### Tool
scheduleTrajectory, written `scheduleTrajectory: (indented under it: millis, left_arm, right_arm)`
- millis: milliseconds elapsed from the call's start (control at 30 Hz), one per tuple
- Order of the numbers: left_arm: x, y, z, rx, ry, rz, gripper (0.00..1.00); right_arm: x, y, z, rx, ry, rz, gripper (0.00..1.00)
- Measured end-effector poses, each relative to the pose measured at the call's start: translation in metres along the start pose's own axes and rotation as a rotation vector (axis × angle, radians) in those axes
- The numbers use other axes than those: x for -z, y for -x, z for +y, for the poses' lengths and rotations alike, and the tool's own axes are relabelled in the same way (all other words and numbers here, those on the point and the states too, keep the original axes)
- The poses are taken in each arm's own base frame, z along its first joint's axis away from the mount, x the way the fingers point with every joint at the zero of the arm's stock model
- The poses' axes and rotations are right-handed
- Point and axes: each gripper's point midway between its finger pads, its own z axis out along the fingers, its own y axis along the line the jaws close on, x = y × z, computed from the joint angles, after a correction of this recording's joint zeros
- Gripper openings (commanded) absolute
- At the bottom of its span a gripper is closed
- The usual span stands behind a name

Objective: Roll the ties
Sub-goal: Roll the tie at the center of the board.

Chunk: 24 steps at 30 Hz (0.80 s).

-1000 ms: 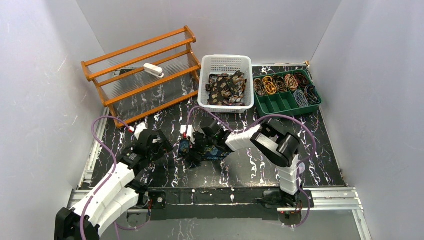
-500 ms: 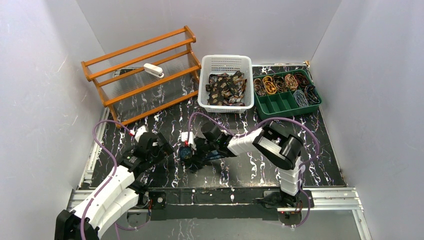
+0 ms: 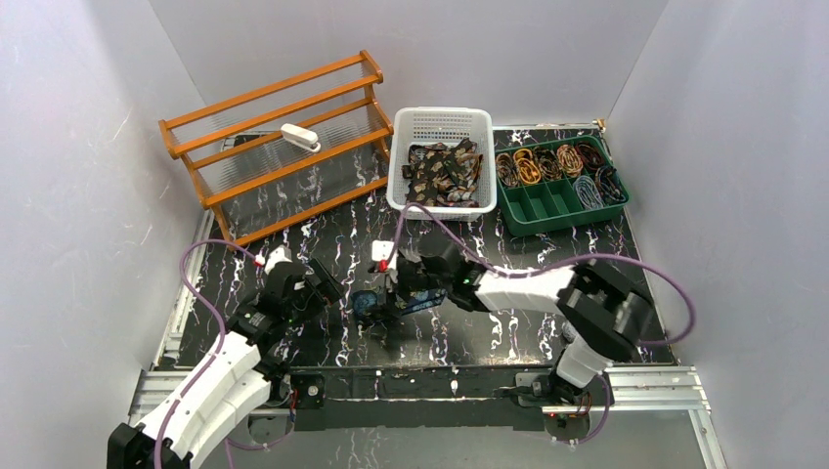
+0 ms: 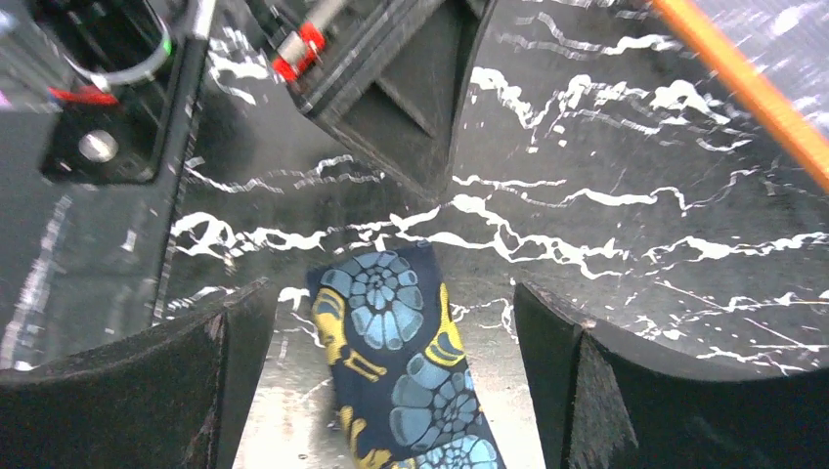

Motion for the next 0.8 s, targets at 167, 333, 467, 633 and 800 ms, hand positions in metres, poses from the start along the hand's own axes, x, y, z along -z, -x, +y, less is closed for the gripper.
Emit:
scheduleTrajectory:
  millis: [167,333,467,633,800]
  left_arm:
    - [0.005,0.003,-0.007,0.005,-0.046,-0.013,0.98]
    - [0.007,0.001,-0.011,0.008,-0.081,-0.017,0.98]
    - [0.003,-0.010,-0.006,0.006,-0.088,0.015,0.98]
    - [0.004,-0.015,-0.009,0.006,-0.119,0.033,0.99]
    - [0.006,-0.016,-0.021,0.006,-0.180,0.047,0.98]
  right_arm:
    - [0.038,0.028,-0.003,-0.181,-0.165,-0.089,0.99]
    - [0.063,0.018,-0.029,-0.546,-0.352,-0.041,0.95]
    - [0.072,-0.014,-0.032,-0.814,-0.433,0.048,0.84]
    - [0.062,-0.050,-0.014,-1.022,-0.423,0.187,0.73]
    - [0.053,-0.060,-0.008,-1.121,-0.414,0.241,0.68]
